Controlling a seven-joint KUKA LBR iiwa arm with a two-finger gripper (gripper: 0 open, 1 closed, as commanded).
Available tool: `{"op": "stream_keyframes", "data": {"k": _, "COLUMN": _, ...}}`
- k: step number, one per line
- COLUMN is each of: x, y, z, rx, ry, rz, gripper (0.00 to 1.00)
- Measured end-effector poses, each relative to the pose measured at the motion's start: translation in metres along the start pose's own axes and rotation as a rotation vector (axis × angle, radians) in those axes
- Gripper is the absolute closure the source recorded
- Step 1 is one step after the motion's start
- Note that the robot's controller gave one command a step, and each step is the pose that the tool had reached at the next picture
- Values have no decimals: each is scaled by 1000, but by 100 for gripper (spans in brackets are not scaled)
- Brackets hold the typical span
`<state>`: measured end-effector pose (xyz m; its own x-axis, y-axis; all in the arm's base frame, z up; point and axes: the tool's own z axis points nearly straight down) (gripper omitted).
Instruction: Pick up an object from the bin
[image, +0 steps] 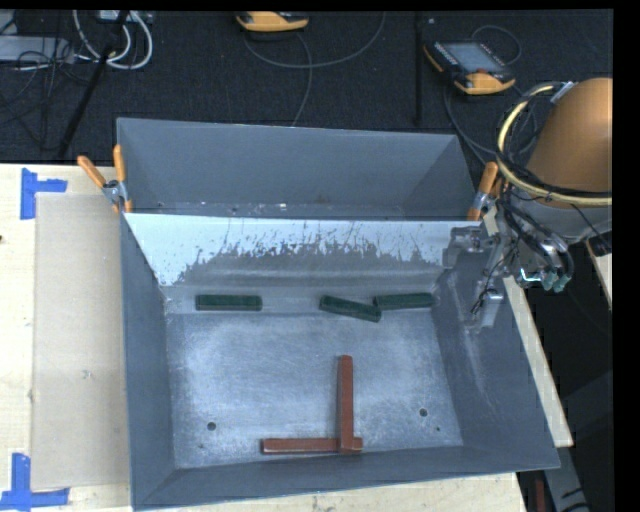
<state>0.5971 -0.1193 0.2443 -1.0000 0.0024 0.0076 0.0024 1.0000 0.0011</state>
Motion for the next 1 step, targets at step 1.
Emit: {"op": "stream_keyframes", "data": {"k": 1, "x": 4, "y": 58, "z": 64, "rx": -2, "ry": -3, "rz": 185, "gripper": 0}}
